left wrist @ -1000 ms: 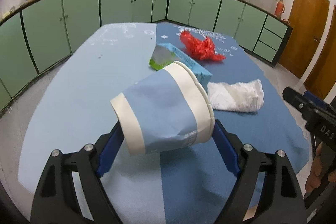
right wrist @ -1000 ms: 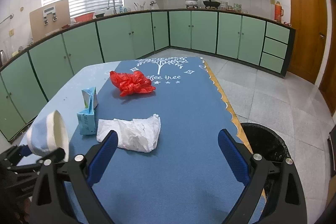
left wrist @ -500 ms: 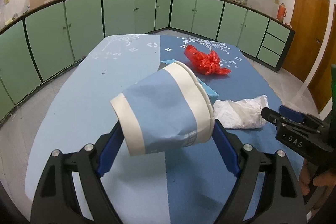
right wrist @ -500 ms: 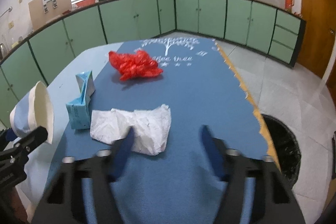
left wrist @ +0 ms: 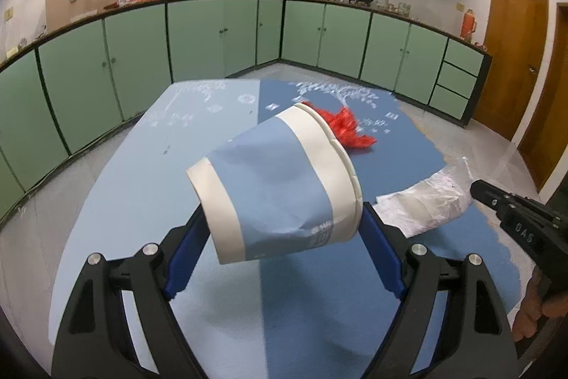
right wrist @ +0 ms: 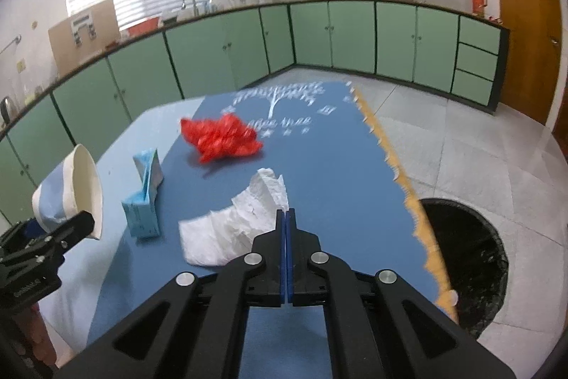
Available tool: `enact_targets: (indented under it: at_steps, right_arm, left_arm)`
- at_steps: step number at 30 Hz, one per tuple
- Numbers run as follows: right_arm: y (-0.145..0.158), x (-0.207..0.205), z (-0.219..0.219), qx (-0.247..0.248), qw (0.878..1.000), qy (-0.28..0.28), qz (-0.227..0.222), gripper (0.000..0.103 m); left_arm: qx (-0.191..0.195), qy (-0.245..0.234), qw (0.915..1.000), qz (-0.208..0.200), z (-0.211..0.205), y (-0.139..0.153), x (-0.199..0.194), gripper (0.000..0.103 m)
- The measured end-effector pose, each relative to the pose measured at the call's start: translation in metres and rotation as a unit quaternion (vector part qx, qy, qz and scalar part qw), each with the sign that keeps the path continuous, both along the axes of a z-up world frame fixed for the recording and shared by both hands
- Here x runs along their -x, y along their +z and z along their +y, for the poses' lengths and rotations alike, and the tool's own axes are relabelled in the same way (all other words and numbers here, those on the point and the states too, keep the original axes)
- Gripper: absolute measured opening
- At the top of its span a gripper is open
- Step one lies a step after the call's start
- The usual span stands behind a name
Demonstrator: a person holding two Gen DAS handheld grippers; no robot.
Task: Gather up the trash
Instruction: 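Carry the cup and tissue over the bin and open both grippers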
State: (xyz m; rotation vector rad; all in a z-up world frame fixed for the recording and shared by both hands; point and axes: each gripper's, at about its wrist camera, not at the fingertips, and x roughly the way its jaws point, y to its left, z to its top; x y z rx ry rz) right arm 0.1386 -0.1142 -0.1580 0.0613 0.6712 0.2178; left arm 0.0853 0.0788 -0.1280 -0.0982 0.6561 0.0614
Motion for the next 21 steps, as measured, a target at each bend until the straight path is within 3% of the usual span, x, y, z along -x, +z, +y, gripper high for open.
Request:
enact_targets:
  at_steps: [11, 21]
  right_arm:
    - [0.037, 0.01, -0.081, -0.001, 0.996, -0.076, -0.045, 0.001]
    - [0.04, 0.013, -0.161, 0.01, 0.988, -0.145, -0.051, 0.001]
  left_arm:
    - [0.006, -0.084, 0.9959, -0.032, -0.073, 0.026, -0.019, 0.08]
    - [0.02, -0.186, 0.9815, -0.039, -0.173, 0.029, -0.054, 0.08]
